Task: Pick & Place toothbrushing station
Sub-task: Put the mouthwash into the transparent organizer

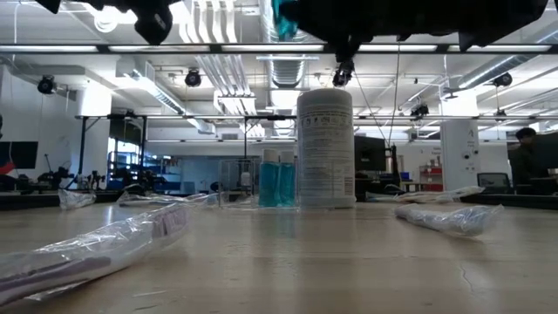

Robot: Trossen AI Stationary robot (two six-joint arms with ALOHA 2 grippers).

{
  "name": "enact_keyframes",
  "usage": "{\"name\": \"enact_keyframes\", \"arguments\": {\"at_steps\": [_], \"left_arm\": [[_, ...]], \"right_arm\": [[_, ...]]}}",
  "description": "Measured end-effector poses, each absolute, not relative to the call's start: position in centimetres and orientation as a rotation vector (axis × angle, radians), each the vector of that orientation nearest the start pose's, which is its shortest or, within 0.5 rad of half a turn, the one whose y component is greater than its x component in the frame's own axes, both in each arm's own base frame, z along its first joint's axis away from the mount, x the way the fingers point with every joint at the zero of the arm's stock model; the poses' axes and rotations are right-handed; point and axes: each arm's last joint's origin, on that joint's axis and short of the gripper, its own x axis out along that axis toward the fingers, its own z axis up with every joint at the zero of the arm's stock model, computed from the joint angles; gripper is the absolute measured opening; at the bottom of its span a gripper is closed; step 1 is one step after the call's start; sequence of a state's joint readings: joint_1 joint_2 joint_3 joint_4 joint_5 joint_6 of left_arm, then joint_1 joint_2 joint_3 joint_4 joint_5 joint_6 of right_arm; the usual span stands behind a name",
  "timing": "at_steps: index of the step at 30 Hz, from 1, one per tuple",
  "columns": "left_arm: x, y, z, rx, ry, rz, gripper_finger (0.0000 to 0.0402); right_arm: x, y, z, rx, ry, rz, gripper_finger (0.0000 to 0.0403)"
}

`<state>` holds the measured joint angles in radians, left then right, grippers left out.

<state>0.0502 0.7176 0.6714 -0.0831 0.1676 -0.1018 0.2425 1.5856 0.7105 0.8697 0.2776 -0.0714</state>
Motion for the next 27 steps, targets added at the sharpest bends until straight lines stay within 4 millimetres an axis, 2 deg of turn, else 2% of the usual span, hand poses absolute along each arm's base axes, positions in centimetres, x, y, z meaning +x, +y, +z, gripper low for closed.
{"name": "enact_keyframes", "arguments": {"at_steps": [3, 6, 11, 18, 22, 27], "left_arm": [[17.3, 0.6, 31.0, -0.087, 0.225, -0.046, 0.0061], [18.5, 0.7, 30.8, -0.014, 0.31, -0.02, 0.0092], [21.2, 0.9, 32.2, 0.001, 0.331, -0.002, 0.0147], [25.2, 1.2, 33.5, 0.074, 0.487, -0.012, 0.0215], [27.1, 1.3, 33.9, 0.134, 0.604, -0.007, 0.0239], [29.0, 1.6, 34.9, 0.199, 0.687, 0.023, 0.0247]], "right_arm": [[31.6, 6.0, 21.2, -0.112, 0.069, -0.15, 0.0063], [31.7, 5.1, 20.7, -0.146, 0.119, -0.173, 0.0063], [31.9, 3.8, 20.6, -0.17, 0.136, -0.21, 0.0063], [31.8, 3.1, 19.9, -0.207, 0.206, -0.224, 0.0063], [31.8, 3.1, 19.7, -0.22, 0.234, -0.225, 0.0063], [31.8, 2.9, 19.6, -0.249, 0.247, -0.245, 0.0063]]}}
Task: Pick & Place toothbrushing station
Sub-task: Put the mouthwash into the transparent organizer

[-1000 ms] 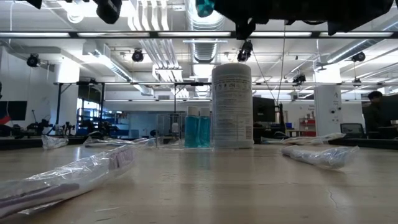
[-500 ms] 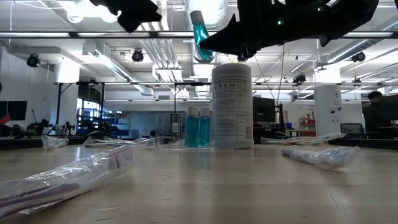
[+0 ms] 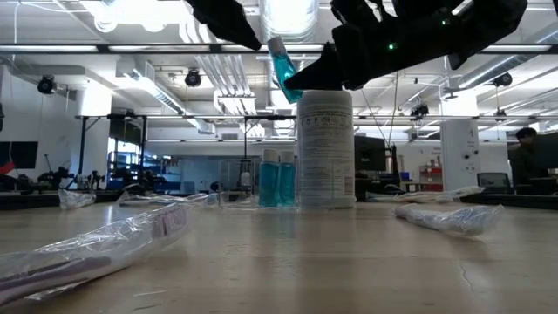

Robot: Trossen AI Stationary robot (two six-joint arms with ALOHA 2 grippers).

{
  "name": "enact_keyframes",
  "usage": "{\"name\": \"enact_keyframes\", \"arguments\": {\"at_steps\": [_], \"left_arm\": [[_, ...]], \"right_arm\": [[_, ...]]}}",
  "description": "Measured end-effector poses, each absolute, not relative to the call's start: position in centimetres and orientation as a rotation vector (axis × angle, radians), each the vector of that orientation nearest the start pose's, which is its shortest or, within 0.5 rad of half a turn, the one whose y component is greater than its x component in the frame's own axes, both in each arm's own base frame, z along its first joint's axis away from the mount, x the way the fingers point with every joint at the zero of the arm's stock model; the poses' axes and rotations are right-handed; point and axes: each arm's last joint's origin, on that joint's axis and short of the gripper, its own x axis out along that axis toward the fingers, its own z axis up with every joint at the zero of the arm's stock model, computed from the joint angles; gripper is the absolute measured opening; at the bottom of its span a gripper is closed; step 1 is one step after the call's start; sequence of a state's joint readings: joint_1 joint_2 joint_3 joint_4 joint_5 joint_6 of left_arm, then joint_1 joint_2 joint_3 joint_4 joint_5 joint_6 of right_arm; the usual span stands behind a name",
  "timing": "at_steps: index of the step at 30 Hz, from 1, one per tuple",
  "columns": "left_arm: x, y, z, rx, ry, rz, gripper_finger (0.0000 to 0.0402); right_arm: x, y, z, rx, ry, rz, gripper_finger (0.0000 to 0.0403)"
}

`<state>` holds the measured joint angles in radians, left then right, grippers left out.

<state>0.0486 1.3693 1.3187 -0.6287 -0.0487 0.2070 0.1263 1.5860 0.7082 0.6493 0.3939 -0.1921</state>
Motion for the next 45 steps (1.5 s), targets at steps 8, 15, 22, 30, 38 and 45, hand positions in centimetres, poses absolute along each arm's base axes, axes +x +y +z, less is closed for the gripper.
{"name": "enact_keyframes", "arguments": {"at_steps": [8, 15, 22, 30, 38, 45], "left_arm": [[30.6, 1.6, 35.1, 0.223, 0.749, -0.004, 0.0248], [31.6, 1.6, 33.9, 0.231, 0.79, -0.016, 0.0248], [32.6, 1.7, 33.8, 0.248, 0.744, -0.015, 0.0247], [32.7, 1.7, 33.8, 0.242, 0.728, -0.008, 0.023], [32.8, 1.7, 33.7, 0.241, 0.724, -0.006, 0.0207], [33.4, 1.7, 32.9, 0.24, 0.738, -0.008, 0.0206]], "right_arm": [[31.8, 1.9, 19.5, -0.258, 0.265, -0.275, 0.0063], [31.8, 1.6, 19.4, -0.259, 0.272, -0.284, 0.0063], [31.8, 1.6, 19.3, -0.256, 0.283, -0.282, 0.0063], [31.8, 1.6, 19.2, -0.247, 0.294, -0.282, 0.0063], [31.8, 1.6, 19.2, -0.242, 0.293, -0.283, 0.0063], [31.8, 1.6, 19.2, -0.243, 0.291, -0.282, 0.0063]]}}
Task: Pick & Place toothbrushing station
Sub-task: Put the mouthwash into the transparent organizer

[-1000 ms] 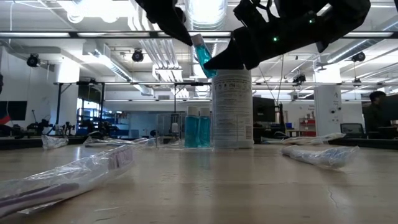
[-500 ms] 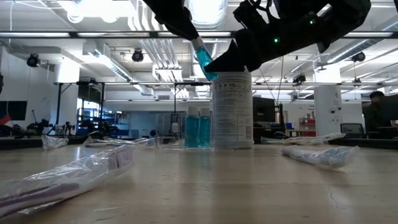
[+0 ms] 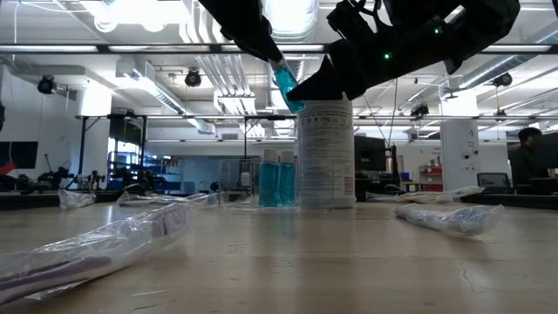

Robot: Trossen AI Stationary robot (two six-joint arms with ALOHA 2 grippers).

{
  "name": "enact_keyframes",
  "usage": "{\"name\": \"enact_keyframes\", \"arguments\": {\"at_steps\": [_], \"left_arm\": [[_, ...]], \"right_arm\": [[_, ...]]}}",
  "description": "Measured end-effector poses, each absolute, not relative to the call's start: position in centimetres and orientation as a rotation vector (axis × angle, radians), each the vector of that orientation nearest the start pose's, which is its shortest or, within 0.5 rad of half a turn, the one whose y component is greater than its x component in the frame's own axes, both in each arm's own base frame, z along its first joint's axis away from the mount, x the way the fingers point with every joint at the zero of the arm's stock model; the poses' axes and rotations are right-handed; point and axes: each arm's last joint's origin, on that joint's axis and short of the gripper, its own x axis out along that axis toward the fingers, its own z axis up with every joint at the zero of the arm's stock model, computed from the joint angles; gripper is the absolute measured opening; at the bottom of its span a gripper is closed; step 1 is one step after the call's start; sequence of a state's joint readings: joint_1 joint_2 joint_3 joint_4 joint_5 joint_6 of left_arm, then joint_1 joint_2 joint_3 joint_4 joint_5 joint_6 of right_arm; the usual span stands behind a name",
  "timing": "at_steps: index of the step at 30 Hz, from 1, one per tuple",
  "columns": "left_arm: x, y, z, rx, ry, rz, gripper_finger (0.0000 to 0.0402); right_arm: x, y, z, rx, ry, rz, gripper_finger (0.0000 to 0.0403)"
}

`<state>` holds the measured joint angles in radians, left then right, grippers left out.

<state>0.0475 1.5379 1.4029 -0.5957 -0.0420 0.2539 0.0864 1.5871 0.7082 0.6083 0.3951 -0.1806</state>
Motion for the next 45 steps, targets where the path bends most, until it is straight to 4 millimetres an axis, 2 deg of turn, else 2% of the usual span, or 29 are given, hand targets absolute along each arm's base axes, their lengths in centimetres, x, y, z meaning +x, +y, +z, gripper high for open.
{"name": "enact_keyframes", "arguments": {"at_steps": [9, 17, 27, 30, 38, 45], "left_arm": [[33.58, 1.73, 32.58, 0.24, 0.752, -0.009, 0.0195], [33.58, 1.75, 32.59, 0.257, 0.752, -0.009, 0.01], [33.63, 1.7, 32.51, 0.296, 0.754, -0.027, 0.0096], [33.64, 1.7, 32.52, 0.297, 0.753, -0.027, 0.0096], [33.14, 1.77, 33.03, 0.308, 0.753, -0.001, 0.0096], [32.92, 2.04, 32.91, 0.293, 0.784, 0.004, 0.0096]], "right_arm": [[31.77, 1.63, 19.16, -0.246, 0.293, -0.282, 0.0063], [31.77, 1.62, 19.15, -0.244, 0.293, -0.282, 0.0063], [31.75, 1.64, 19.08, -0.202, 0.294, -0.287, 0.0068], [31.64, 1.53, 19.04, -0.161, 0.304, -0.316, 0.0092], [31.26, 1.3, 19.29, -0.14, 0.324, -0.377, 0.0187], [30.96, 1.02, 18.89, -0.168, 0.378, -0.446, 0.022]]}}
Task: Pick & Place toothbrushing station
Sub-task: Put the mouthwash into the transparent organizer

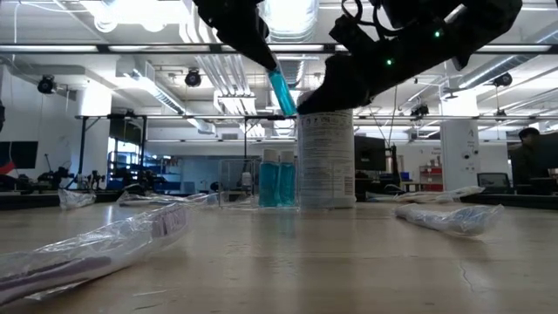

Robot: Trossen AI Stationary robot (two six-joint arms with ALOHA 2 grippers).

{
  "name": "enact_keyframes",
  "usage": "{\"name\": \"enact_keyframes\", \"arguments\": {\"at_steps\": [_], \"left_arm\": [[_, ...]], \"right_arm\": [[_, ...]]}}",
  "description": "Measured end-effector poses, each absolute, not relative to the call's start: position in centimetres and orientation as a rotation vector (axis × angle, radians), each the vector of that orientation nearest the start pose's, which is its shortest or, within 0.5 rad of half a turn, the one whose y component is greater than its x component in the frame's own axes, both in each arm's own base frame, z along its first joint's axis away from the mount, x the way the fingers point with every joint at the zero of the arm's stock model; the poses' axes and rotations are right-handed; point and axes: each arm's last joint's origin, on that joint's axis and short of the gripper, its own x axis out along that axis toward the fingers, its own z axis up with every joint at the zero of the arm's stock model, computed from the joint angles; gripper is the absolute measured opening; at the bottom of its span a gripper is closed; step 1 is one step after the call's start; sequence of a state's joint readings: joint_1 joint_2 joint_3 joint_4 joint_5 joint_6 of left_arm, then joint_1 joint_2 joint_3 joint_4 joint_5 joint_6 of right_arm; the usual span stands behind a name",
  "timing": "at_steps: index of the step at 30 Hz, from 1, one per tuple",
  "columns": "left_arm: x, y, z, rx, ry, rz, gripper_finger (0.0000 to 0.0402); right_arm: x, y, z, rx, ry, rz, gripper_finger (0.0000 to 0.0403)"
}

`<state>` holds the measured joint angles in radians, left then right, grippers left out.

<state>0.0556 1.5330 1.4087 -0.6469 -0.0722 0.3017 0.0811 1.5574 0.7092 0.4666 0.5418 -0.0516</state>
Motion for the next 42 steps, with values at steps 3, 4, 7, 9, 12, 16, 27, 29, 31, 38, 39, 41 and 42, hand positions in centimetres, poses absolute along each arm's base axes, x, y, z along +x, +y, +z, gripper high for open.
{"name": "enact_keyframes", "arguments": {"at_steps": [3, 4, 7, 9, 12, 16, 27, 29, 31, 38, 39, 41, 42], "left_arm": [[32.9, 2.4, 33.0, 0.269, 0.781, 0.021, 0.0096], [32.9, 2.6, 33.0, 0.254, 0.782, 0.032, 0.0096], [33.1, 3.4, 32.6, 0.235, 0.796, 0.06, 0.0096], [33.4, 3.9, 32.0, 0.222, 0.816, 0.08, 0.0096], [33.7, 4.5, 31.2, 0.199, 0.869, 0.093, 0.0096], [34.0, 4.8, 30.9, 0.176, 0.893, 0.102, 0.0096], [36.5, 5.2, 29.2, 0.163, 0.978, 0.082, 0.0096], [37.0, 5.3, 29.1, 0.174, 0.976, 0.079, 0.0096], [37.5, 5.4, 29.0, 0.186, 0.978, 0.076, 0.0096], [38.1, 5.7, 29.1, 0.188, 1.01, 0.074, 0.0096], [38.0, 5.7, 29.2, 0.189, 1.018, 0.074, 0.0096], [37.8, 5.7, 29.4, 0.195, 1.04, 0.069, 0.0096], [37.7, 5.7, 29.5, 0.196, 1.05, 0.069, 0.0096]], "right_arm": [[30.4, 0.8, 18.7, -0.186, 0.433, -0.503, 0.022], [30.2, 0.8, 18.8, -0.181, 0.446, -0.521, 0.0219], [29.3, 0.6, 19.3, -0.148, 0.478, -0.591, 0.0216], [28.5, 0.5, 19.8, -0.119, 0.491, -0.615, 0.0211], [27.6, 0.4, 20.5, -0.086, 0.5, -0.625, 0.0199], [26.7, 0.5, 20.9, -0.073, 0.508, -0.623, 0.0179], [25.5, 0.5, 20.6, -0.068, 0.502, -0.617, 0.0145], [25.5, 0.5, 20.6, -0.068, 0.504, -0.617, 0.014], [25.5, 0.5, 20.5, -0.061, 0.502, -0.619, 0.0135], [25.8, 0.6, 20.3, -0.059, 0.495, -0.616, 0.0123], [25.8, 0.6, 20.2, -0.06, 0.498, -0.616, 0.0122], [25.7, 0.5, 20.2, -0.062, 0.503, -0.616, 0.012], [25.8, 0.5, 20.2, -0.061, 0.501, -0.616, 0.012]]}}
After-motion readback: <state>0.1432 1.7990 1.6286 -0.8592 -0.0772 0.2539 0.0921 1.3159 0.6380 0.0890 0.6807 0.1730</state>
